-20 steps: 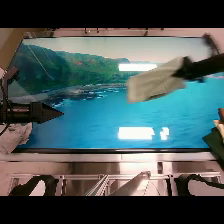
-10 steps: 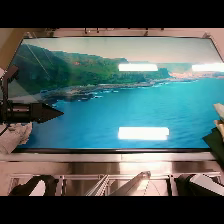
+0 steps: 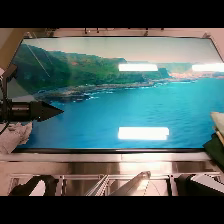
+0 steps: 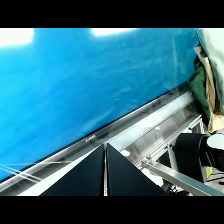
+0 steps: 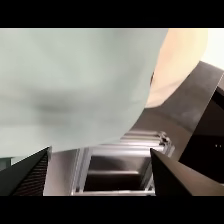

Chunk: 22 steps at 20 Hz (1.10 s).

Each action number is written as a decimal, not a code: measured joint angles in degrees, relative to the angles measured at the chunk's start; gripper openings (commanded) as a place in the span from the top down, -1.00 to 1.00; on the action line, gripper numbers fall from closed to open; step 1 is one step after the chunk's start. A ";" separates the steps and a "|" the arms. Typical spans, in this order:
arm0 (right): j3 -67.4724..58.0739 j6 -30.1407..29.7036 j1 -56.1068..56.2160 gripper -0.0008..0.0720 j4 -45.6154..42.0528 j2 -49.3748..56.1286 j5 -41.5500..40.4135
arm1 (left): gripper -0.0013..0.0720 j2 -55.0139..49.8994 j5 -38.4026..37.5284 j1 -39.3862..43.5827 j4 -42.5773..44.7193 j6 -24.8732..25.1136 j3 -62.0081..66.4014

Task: Fold the shirts.

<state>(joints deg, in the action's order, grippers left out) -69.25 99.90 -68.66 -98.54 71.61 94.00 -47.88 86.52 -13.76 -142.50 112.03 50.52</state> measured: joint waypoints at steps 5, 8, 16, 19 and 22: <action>-0.96 2.40 4.81 -0.59 5.18 -0.35 7.50 | 0.91 0.00 -1.73 0.00 -0.04 0.00 0.35; -1.46 3.65 12.33 0.89 18.86 -1.40 8.07 | 0.91 0.00 -2.16 0.00 -0.13 0.02 3.28; -1.31 -10.10 48.63 0.92 52.74 -10.16 -9.42 | 0.91 0.90 -1.64 0.00 0.26 -0.15 8.57; 1.44 -15.04 63.91 0.92 54.10 -17.03 -16.90 | 0.91 5.09 -1.44 0.00 0.39 -0.48 1.84; 8.81 -15.72 77.83 0.93 49.48 -25.51 -24.98 | 0.91 11.15 -1.46 0.00 0.44 -0.50 -6.69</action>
<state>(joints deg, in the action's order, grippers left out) -60.45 84.18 9.17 -49.06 46.11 69.01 -36.73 85.06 -13.76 -142.06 111.53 43.83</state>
